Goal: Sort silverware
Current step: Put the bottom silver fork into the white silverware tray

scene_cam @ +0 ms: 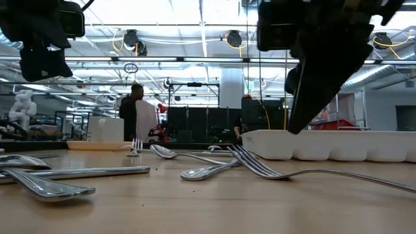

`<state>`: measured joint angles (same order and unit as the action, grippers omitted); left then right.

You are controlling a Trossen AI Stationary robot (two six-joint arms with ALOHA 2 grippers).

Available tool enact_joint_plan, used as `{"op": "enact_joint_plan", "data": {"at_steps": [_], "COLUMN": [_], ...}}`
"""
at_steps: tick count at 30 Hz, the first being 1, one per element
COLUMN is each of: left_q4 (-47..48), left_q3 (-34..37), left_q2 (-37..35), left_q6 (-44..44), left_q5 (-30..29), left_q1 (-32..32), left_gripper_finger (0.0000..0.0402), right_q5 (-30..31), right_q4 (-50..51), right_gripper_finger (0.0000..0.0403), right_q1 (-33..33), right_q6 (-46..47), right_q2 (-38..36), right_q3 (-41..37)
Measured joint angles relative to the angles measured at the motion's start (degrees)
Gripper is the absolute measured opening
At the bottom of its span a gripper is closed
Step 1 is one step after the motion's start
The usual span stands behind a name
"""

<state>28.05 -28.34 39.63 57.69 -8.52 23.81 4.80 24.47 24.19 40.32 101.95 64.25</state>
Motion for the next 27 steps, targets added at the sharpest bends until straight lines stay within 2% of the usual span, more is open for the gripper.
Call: {"op": "enact_joint_plan", "data": {"at_steps": [5, 8, 20, 27], "left_q4": [-0.09, -0.09, -0.11, -0.03], "left_q3": [0.0, 0.0, 0.0, 0.0], "left_q2": [-0.37, -0.37, -0.34, -0.32], "left_q6": [-0.18, -1.46, -5.89, -7.54], "left_q5": [0.03, 0.07, 0.6, 0.46], "left_q1": [0.0, 0.0, 0.02, 0.02], "left_gripper_finger": [0.0228, 0.0228, 0.0228, 0.0228], "right_q5": [0.21, 0.23, 0.01, 1.6], "right_q4": [14.25, 15.6, 12.14, 11.91], "right_gripper_finger": [0.016, 0.016, 0.016, 0.0158], "right_q1": [1.07, 1.56, 5.92, 6.12], "right_q6": [-0.63, 0.6, 16.89, 19.55], "right_q2": [7.57, 9.08, 12.49, 16.03], "right_q3": [12.19, 15.11, 15.34, 15.45]}}
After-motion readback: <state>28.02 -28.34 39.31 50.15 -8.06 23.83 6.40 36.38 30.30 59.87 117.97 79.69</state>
